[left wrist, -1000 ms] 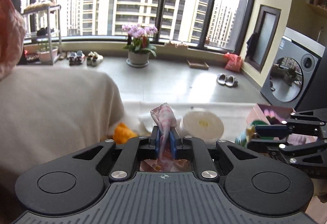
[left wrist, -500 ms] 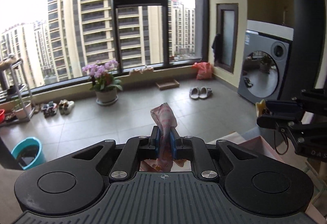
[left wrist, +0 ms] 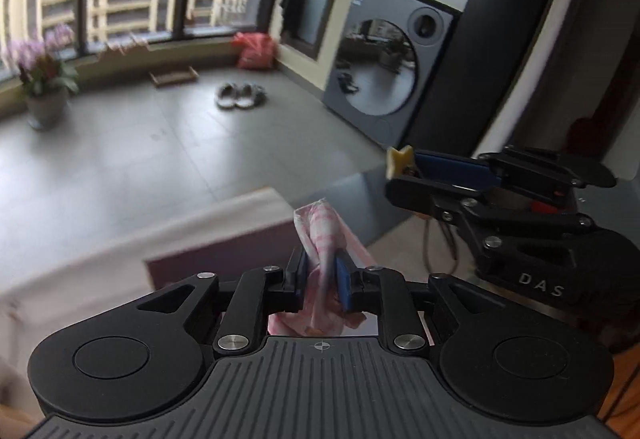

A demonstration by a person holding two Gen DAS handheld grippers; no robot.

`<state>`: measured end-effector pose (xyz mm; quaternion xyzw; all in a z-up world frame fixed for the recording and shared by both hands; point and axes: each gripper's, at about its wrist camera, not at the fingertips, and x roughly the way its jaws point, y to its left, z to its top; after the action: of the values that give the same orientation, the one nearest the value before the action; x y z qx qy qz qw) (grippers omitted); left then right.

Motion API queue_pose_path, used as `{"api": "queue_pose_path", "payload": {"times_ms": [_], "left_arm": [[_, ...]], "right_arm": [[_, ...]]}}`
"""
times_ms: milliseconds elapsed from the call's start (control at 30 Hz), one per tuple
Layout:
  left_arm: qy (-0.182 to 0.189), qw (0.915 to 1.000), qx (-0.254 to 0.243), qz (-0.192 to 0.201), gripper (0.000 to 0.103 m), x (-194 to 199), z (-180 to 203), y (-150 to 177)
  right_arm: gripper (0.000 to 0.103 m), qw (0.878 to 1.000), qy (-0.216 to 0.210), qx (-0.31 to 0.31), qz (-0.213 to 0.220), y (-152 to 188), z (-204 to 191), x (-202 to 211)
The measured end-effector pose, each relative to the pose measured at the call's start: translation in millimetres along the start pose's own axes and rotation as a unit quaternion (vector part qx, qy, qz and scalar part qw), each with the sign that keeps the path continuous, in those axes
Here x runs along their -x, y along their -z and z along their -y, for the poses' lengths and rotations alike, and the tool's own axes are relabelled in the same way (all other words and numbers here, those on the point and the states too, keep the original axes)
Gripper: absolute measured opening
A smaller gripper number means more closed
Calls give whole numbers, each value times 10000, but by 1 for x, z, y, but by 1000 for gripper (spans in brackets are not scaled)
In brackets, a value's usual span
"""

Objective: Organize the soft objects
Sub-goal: 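Carry both items over the pink box and open both tools to drop them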

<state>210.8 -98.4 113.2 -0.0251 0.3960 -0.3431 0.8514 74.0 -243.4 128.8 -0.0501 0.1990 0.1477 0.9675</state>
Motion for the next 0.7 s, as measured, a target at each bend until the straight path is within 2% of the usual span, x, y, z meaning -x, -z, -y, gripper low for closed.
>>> {"api": "queue_pose_path", "payload": {"times_ms": [33, 100, 167, 267, 400, 533, 600, 700], "left_arm": [[168, 9995, 211, -153, 24, -13, -9, 6], [-119, 9991, 257, -319, 24, -32, -23, 18], [-385, 9988, 89, -283, 24, -35, -30, 26], [-275, 9993, 191, -142, 24, -21, -40, 30], [-409, 9990, -15, 160, 24, 25, -46, 44], [-838, 9954, -93, 464, 24, 87, -60, 73], [-1316, 9888, -73, 704, 24, 124, -72, 79], [-2041, 9723, 184, 1125, 24, 186, -104, 88]], "right_arm": [[28, 9999, -54, -73, -61, 3, 3, -4], [29, 9991, -274, -195, -264, 10, 7, -15], [33, 9974, -378, -353, -497, 16, 9, -26], [40, 9969, -396, -358, -575, 21, 6, -32], [44, 9959, -417, -500, -628, 19, 3, -35], [46, 9945, -390, -565, -788, 11, -1, -45], [49, 9942, -372, -563, -842, 7, -8, -46], [52, 9938, -441, -562, -857, -6, -23, -47]]}}
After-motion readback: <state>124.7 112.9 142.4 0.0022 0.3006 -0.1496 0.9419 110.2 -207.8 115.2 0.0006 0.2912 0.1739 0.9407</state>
